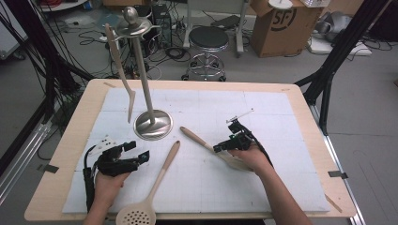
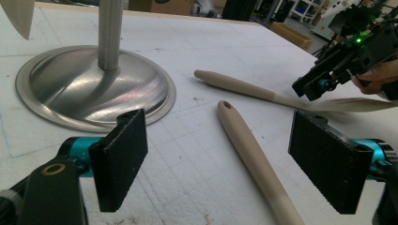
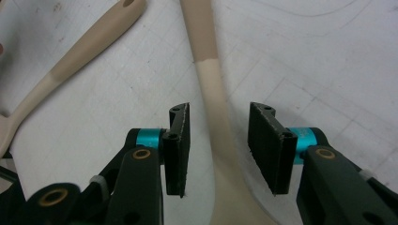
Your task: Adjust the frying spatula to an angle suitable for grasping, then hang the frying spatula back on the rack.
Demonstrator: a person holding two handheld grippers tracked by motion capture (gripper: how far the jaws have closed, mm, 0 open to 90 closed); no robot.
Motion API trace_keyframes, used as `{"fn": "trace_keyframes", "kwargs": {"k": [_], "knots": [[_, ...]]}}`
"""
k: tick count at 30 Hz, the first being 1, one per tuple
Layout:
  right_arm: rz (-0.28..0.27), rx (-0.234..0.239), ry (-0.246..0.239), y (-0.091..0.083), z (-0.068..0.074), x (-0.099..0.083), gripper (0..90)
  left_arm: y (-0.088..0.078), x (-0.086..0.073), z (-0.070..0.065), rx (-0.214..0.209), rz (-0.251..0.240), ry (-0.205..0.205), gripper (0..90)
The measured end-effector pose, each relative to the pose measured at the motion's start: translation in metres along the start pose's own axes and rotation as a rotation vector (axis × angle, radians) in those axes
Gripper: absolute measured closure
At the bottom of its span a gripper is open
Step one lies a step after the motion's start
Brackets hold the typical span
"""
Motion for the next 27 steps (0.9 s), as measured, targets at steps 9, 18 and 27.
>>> {"fn": "trace_keyframes", "kwargs": {"k": [9, 18, 27], "knots": [[0.016, -0.001, -0.005, 0.008, 0.002, 0.001, 59.4, 0.0, 0.0, 0.0, 0.001, 0.003, 0.004, 20.6], [0.032, -0.026, -0.031, 0.015, 0.007, -0.001, 62.8, 0.0, 0.0, 0.0, -0.001, 0.004, 0.005, 20.6], [0.014, -0.141, -0.14, 0.022, 0.018, -0.005, 70.6, 0.0, 0.0, -0.002, -0.003, 0.006, 0.006, 20.6]]}}
Point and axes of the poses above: each handheld gripper's, and its own axes: y roughly forward along the jaws, x roughly out of its top, z roughly to its left, the point moved 1 cm from there along y, roughly forward along the jaws, and after that the axes turned 8 degrees about x, right-handed, at the moved point
